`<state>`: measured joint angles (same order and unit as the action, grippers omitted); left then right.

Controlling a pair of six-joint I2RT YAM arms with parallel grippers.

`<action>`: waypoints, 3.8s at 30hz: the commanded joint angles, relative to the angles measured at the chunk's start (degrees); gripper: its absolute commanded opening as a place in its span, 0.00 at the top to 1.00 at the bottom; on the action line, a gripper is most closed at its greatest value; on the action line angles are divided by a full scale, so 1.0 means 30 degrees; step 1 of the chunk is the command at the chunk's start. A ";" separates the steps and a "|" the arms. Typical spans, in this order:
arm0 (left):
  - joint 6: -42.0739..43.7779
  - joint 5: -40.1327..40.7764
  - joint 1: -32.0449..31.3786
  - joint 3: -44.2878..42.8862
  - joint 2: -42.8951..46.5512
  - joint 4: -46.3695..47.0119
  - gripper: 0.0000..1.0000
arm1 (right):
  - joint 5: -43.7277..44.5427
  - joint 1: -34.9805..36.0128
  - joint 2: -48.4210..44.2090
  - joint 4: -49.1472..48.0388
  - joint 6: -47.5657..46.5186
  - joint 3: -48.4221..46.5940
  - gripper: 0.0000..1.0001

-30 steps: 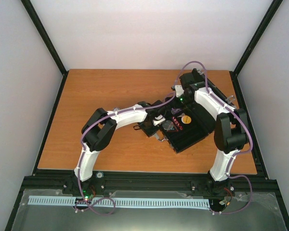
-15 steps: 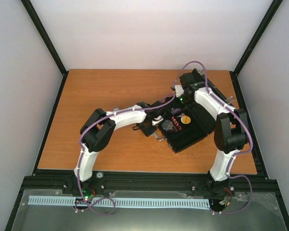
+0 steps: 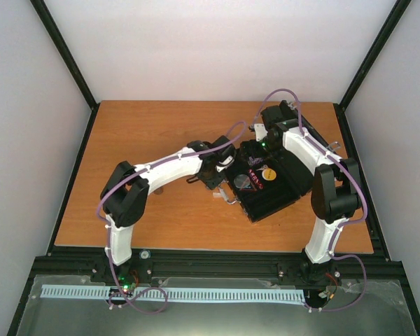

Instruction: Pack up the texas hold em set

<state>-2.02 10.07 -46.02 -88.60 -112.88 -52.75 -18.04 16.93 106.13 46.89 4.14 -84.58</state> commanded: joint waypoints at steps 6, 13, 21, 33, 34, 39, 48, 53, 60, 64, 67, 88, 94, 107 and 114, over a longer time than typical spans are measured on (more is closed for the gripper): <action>-0.1436 -0.0733 0.0760 0.0313 0.1131 0.1807 0.52 | 0.0062 -0.0143 -0.0541 -0.0071 0.0011 0.0066 0.00; -0.1688 -0.1225 0.1259 0.0317 0.0100 0.1773 0.43 | -0.0010 -0.0138 -0.0642 -0.0102 0.0012 0.0165 0.00; -0.0916 -0.2125 0.1483 -0.0034 -0.1391 0.1182 0.39 | 0.0017 -0.0135 -0.0717 -0.0134 -0.0048 0.0575 0.00; 0.0029 -0.3610 0.1560 -0.0464 -0.2448 0.0321 0.32 | 0.0221 -0.0165 -0.0556 -0.0133 -0.0151 0.0591 0.00; 0.0044 -0.3497 0.1547 -0.0489 -0.2535 0.0276 0.32 | 0.0185 -0.0164 -0.0529 -0.0159 -0.0125 0.0590 0.00; 0.0030 -0.3076 0.1556 -0.1087 -0.3097 0.0024 0.31 | 0.0096 -0.0164 -0.0425 -0.0163 -0.0121 0.0562 0.00; 0.0477 -0.2985 0.1547 -0.1517 -0.3745 -0.0334 0.21 | 0.0069 -0.0165 -0.0373 -0.0137 -0.0150 0.0496 0.00; 0.0670 -0.3135 0.1547 -0.1071 -0.3585 -0.0211 0.28 | -0.0044 -0.0179 -0.0290 -0.0137 -0.0105 0.0448 0.00; 0.0762 -0.3112 0.1578 -0.1123 -0.3661 -0.0065 0.48 | -0.0111 -0.0164 -0.0249 -0.0105 -0.0146 0.0341 0.00; 0.0769 -0.2750 0.1627 -0.1000 -0.3508 0.0018 0.61 | -0.0060 -0.0164 -0.0280 -0.0131 -0.0150 0.0481 0.00; 0.0706 -0.2398 0.1661 -0.0937 -0.3399 -0.0023 0.61 | -0.0051 -0.0180 -0.0308 -0.0163 -0.0149 0.0509 0.00; 0.0001 -0.2148 0.1745 -0.1405 -0.0270 -0.0650 0.53 | -0.0393 -0.0168 -0.0571 -0.0256 0.0085 0.0552 0.00; -0.0240 -0.3259 0.1891 -0.0300 0.0574 -0.0469 0.25 | -0.0387 -0.0142 -0.0809 -0.0048 0.0004 0.0647 0.00; 0.0650 -0.3981 0.1893 -0.1109 -0.1966 0.0262 0.08 | -0.0731 -0.0137 -0.0864 0.0355 0.0145 0.0484 0.00; 0.1172 -0.3603 0.2110 -0.1577 -0.3225 -0.0142 0.10 | -0.0934 -0.0135 -0.0864 0.0372 -0.0062 0.0600 0.00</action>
<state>-0.34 -1.21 -40.49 -90.63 -121.73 -52.51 -19.97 16.88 105.30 47.70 4.16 -83.13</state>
